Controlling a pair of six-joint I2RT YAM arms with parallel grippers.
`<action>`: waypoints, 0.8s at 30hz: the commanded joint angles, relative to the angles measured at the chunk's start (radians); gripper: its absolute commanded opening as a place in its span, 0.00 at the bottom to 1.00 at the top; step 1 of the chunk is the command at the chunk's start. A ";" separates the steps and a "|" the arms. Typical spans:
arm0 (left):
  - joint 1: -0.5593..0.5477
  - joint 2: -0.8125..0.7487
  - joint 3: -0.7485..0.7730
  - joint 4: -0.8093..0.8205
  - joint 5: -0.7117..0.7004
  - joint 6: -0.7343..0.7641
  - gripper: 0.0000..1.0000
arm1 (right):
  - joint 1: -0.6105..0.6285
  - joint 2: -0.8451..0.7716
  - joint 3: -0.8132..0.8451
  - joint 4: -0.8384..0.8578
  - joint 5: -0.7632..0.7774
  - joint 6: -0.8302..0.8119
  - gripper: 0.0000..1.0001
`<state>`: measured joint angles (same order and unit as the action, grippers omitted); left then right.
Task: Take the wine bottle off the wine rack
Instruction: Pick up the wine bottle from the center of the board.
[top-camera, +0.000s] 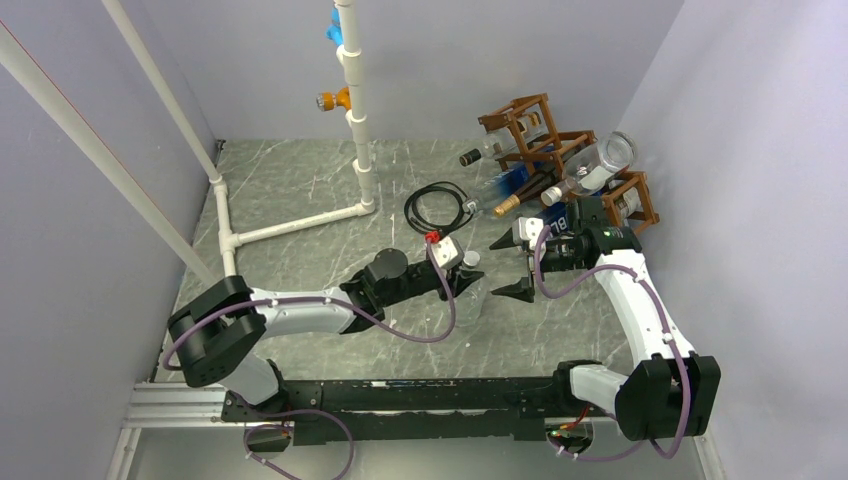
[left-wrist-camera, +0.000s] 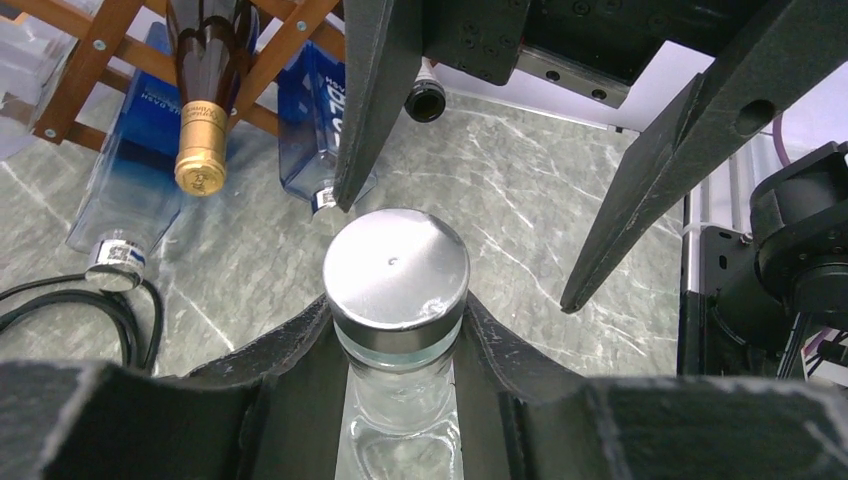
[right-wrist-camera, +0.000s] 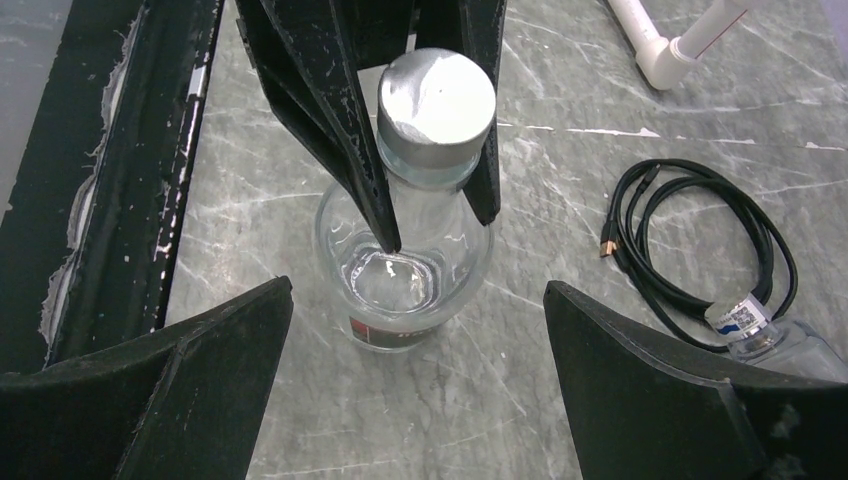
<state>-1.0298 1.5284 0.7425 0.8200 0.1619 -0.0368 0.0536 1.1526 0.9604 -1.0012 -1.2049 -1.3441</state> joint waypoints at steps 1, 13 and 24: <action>-0.006 -0.119 -0.007 0.062 -0.073 0.023 0.00 | -0.003 0.001 0.001 0.020 -0.021 -0.039 1.00; 0.108 -0.341 -0.087 -0.048 -0.194 0.025 0.00 | -0.003 0.000 -0.002 0.022 -0.016 -0.040 1.00; 0.365 -0.502 -0.131 -0.169 -0.324 -0.012 0.00 | -0.004 0.005 -0.003 0.027 -0.009 -0.037 1.00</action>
<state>-0.7227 1.1194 0.5743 0.4835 -0.0849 -0.0460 0.0536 1.1526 0.9558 -1.0008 -1.1931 -1.3441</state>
